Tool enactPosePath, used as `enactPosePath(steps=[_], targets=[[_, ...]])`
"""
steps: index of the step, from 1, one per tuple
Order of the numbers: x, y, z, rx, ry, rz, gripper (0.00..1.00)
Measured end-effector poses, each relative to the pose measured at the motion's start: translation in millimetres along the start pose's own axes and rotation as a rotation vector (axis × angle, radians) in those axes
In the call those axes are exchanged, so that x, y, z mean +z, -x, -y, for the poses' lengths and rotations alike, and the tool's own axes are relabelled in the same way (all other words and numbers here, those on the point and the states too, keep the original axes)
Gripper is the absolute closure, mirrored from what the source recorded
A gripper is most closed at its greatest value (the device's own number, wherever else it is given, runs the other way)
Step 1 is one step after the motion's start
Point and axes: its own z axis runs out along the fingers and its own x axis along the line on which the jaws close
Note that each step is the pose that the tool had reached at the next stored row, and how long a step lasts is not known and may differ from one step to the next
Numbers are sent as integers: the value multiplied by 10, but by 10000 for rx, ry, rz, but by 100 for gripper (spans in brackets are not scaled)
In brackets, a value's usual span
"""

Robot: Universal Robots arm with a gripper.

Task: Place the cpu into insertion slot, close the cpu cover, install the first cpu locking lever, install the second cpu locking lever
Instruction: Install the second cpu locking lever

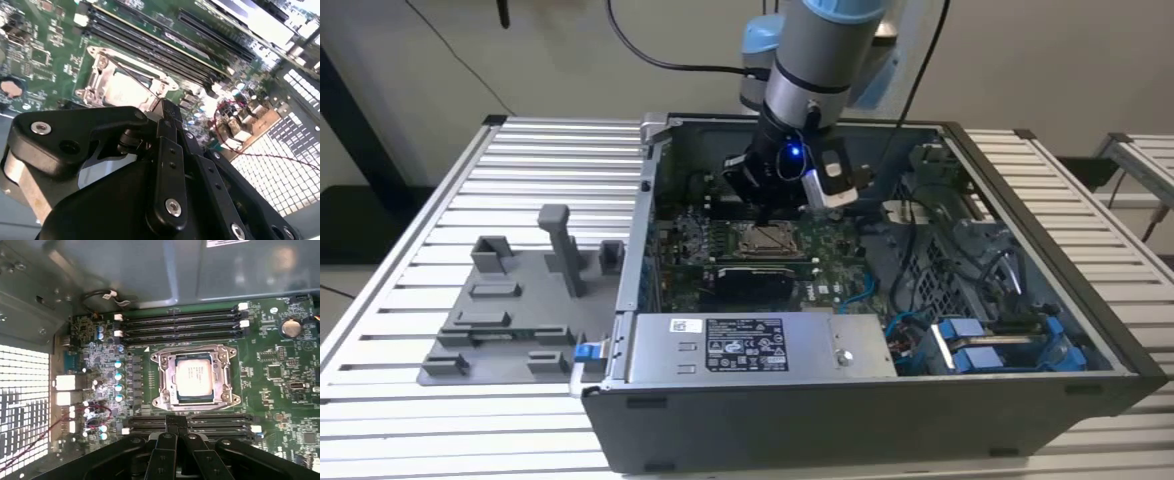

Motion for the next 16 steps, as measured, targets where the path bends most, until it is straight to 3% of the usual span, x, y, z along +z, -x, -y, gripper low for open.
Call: enactPosePath(steps=[6,10,16], targets=[[49,6,1,3,-1,6,89],[111,6,-44,13,1,9,89],[172,-51,-75,59,5,17,89]])
